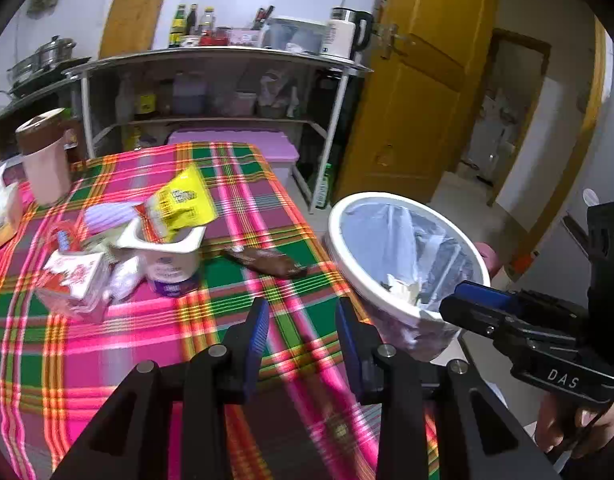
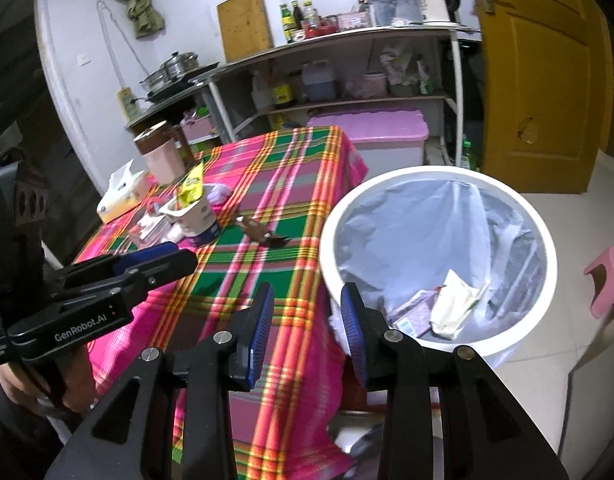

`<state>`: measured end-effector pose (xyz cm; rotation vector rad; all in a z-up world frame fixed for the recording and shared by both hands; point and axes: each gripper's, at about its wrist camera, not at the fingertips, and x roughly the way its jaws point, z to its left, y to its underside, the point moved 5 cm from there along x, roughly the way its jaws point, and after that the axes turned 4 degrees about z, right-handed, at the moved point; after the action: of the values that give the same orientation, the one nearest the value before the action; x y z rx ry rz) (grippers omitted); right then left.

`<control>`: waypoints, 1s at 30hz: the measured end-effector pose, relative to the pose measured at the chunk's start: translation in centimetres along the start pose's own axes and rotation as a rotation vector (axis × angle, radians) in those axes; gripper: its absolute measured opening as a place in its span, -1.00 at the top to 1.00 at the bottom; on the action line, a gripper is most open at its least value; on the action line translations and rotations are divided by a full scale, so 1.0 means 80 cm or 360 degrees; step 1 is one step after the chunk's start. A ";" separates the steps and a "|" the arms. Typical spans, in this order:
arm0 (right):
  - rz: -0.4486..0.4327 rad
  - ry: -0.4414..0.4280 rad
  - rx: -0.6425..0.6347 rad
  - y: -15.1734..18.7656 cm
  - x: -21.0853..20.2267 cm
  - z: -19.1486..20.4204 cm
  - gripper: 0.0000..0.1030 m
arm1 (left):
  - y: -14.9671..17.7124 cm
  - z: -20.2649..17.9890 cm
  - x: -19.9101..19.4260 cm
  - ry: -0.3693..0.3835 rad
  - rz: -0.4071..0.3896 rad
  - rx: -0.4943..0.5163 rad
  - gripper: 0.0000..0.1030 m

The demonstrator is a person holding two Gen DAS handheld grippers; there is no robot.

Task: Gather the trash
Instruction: 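Move both open tools back from the bin toward the table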

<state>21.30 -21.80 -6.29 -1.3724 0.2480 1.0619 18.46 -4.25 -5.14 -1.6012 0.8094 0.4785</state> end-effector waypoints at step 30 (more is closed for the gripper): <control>0.0087 -0.0131 -0.0203 -0.043 0.077 0.068 0.13 | -0.012 0.141 -0.027 -0.0259 -0.0105 -0.0292 0.16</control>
<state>24.86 -13.68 -6.97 -1.4387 0.1602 1.1942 19.22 7.23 -5.15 -1.7266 0.6017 0.6419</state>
